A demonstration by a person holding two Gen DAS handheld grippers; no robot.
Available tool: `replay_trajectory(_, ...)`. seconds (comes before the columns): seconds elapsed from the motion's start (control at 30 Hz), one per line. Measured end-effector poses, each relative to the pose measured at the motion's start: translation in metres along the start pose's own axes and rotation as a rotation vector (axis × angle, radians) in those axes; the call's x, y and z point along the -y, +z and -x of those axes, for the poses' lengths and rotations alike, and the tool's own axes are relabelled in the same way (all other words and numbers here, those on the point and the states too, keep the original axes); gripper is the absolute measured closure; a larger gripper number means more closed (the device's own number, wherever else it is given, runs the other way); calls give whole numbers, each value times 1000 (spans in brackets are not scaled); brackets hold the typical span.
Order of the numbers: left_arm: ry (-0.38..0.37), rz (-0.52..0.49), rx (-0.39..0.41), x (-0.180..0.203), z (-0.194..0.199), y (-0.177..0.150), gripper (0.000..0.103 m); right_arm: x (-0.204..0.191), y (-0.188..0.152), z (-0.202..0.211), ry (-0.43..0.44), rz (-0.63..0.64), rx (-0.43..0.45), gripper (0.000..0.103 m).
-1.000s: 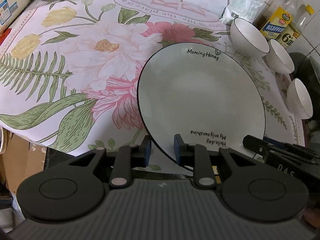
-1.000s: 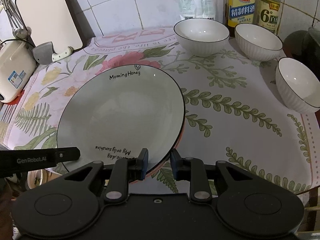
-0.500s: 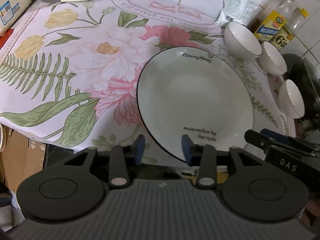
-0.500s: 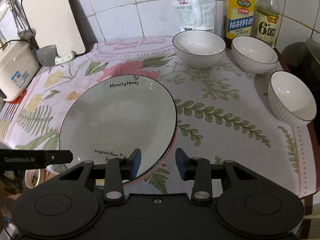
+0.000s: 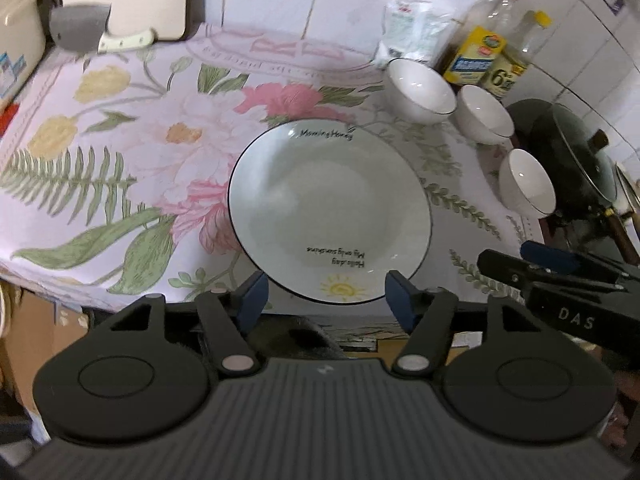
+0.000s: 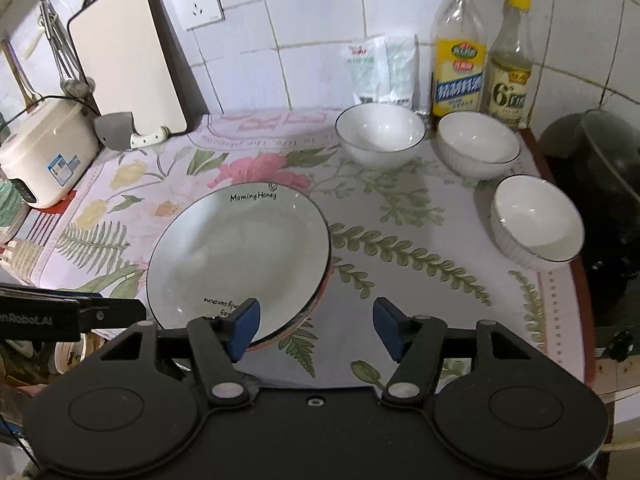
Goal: Organize plates and bowls
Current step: 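Open both grippers and pull back from the plate stack, then move the left gripper to the white bowl by the pot and close on its rim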
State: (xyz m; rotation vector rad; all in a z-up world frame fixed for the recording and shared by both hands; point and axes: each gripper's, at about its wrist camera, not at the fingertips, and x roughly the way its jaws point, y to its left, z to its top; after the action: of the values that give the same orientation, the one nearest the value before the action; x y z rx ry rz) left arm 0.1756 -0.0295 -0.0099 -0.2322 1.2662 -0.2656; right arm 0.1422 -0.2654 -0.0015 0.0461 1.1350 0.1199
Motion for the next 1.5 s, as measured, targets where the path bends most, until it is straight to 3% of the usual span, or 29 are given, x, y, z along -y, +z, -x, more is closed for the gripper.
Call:
replay_trajectory(0.23, -21, -95, 21, 27, 18, -1, 27, 18, -8, 36, 3, 31, 77, 33)
replay_trajectory(0.43, -21, -174, 68, 54, 21, 6, 18, 45, -20, 74, 4, 138, 234, 31)
replay_trajectory(0.63, -54, -229, 92, 88, 12, 12, 17, 84, -27, 88, -40, 209, 309, 27)
replay_trajectory(0.7, -79, -228, 100, 99, 5, 15, 17, 95, -29, 83, -67, 232, 323, 12)
replay_trajectory(0.73, -95, -228, 98, 105, 2, 16, 17, 99, -32, 80, -72, 245, 335, 10)
replay_trajectory(0.97, -192, -186, 98, 145, -33, 28, 17, 133, -42, 44, -100, 237, 367, 9)
replay_trajectory(1.17, -207, -224, 164, 184, -73, 29, 18, 165, -49, 6, -83, 170, 392, 6)
replay_trajectory(1.3, -243, -219, 161, 204, -109, 32, 20, 181, -54, -23, -90, 89, 394, 5)
replay_trajectory(1.5, -243, -218, 159, 222, -155, 42, 22, 197, -54, -59, -112, 97, 369, 4)
